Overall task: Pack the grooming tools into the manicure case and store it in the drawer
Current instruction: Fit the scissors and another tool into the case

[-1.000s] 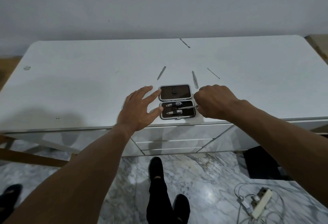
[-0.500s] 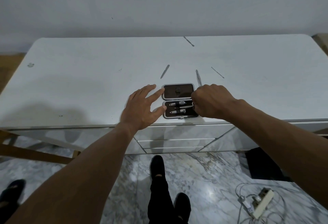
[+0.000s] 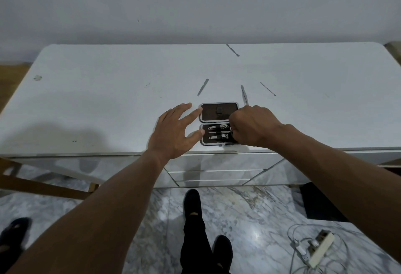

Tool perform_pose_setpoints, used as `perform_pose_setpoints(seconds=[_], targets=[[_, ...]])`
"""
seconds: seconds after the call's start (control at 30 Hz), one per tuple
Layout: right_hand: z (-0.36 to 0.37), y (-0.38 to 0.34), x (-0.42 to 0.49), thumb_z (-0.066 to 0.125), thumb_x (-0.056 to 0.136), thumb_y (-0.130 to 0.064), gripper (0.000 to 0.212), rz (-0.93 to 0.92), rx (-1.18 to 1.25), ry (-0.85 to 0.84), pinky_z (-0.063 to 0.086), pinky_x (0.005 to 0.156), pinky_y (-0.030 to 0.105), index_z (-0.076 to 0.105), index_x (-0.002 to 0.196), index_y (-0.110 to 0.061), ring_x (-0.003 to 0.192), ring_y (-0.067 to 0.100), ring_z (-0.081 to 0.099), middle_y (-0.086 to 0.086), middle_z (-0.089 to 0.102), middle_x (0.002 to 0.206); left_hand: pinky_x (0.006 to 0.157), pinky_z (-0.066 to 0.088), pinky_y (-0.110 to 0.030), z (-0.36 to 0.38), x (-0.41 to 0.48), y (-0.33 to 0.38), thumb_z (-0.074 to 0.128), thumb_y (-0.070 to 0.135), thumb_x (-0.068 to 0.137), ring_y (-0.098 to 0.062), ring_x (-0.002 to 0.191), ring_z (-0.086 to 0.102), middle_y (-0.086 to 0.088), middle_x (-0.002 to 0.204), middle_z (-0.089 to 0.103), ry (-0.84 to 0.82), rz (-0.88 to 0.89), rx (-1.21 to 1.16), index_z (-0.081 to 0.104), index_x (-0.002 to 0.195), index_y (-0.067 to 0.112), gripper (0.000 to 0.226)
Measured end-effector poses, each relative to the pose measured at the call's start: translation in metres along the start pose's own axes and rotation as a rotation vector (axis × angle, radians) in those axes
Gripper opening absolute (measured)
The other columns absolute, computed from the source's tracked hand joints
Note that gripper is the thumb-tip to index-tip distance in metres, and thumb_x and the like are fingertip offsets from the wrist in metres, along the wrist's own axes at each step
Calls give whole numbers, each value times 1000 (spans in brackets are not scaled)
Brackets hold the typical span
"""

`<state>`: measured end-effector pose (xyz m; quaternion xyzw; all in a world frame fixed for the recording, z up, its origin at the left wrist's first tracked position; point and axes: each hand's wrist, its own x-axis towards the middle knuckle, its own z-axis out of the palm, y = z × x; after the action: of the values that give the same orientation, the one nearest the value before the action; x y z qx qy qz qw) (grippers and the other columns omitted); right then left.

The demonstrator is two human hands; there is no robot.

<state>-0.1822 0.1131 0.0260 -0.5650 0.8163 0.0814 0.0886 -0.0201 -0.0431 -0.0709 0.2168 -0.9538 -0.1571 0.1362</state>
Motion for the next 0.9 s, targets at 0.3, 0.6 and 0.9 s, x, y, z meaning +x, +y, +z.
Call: perform_pose_setpoints(seconds=[0.3, 0.6, 0.9], targets=[[2, 1, 1, 53, 82, -16, 14, 4, 21, -1, 37, 61, 30, 62, 89, -10, 67, 32, 48, 16, 67, 93, 114, 26, -41, -1, 0, 1, 41, 61, 89, -17, 142, 31, 2, 153, 40, 2, -1, 5, 38, 146, 37, 62], [3, 1, 0, 52, 83, -16, 17, 4, 54, 14, 38, 61, 30, 64, 93, -8, 67, 32, 48, 17, 68, 93, 114, 25, -39, -1, 0, 1, 42, 61, 89, -16, 142, 31, 3, 152, 40, 1, -2, 10, 38, 146, 37, 62], [6, 4, 2, 53, 83, -16, 13, -4, 71, 23, 41, 60, 31, 63, 89, -9, 66, 32, 52, 16, 68, 90, 114, 25, -40, -1, 0, 2, 41, 62, 89, -16, 142, 31, 3, 153, 40, -5, -7, 9, 38, 146, 37, 62]])
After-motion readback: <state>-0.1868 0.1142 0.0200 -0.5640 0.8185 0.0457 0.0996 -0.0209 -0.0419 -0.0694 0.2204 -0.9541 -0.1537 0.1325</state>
